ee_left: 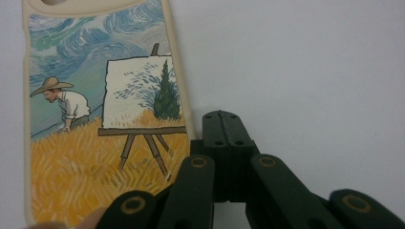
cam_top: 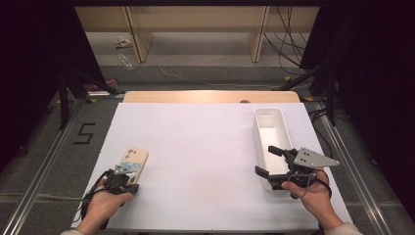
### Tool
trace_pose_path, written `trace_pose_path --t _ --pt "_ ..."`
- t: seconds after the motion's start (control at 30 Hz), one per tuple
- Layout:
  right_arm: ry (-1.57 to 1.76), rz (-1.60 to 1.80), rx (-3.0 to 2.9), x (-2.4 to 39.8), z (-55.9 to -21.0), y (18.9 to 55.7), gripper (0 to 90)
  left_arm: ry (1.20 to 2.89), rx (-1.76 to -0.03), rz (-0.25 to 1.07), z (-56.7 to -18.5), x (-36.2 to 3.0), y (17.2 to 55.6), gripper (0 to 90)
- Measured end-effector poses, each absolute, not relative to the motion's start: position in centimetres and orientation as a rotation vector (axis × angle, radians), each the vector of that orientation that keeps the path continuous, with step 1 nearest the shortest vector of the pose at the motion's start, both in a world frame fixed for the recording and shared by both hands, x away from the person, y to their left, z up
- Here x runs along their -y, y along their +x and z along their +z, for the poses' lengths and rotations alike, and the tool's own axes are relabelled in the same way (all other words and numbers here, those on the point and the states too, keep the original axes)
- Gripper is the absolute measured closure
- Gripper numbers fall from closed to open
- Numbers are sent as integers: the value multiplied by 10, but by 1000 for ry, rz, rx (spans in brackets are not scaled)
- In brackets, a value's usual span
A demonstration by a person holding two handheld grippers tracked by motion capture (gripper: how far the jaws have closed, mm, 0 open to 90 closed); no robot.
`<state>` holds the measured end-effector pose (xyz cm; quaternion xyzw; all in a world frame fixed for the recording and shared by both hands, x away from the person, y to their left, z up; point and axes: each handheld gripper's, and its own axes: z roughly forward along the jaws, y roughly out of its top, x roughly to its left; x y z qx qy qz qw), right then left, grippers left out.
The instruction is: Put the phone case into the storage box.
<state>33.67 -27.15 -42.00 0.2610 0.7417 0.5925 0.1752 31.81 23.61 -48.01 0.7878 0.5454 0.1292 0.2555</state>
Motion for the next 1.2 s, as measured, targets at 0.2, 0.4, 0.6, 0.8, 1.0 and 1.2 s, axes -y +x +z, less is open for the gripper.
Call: trace_pose_path --t 0.2,0.4,0.6,0.8,1.0,1.2 --pt "742 1673 -2107 271 -420 337 149 2135 -1487 347 -480 -239 318 894" --pt "744 1670 -2108 272 -420 337 149 2174 -1462 327 -473 -235 316 760" --pt "745 1674 -2107 271 -421 337 149 2119 -1450 306 -454 -235 317 591" --pt "745 1676 -2108 271 -421 337 149 2088 -1492 412 -447 -248 331 260" --pt "743 1675 -2107 271 -421 338 149 2081 -1543 396 -452 -259 345 80" --pt "742 1675 -2106 270 -421 338 149 2124 -1560 393 -457 -261 357 13"
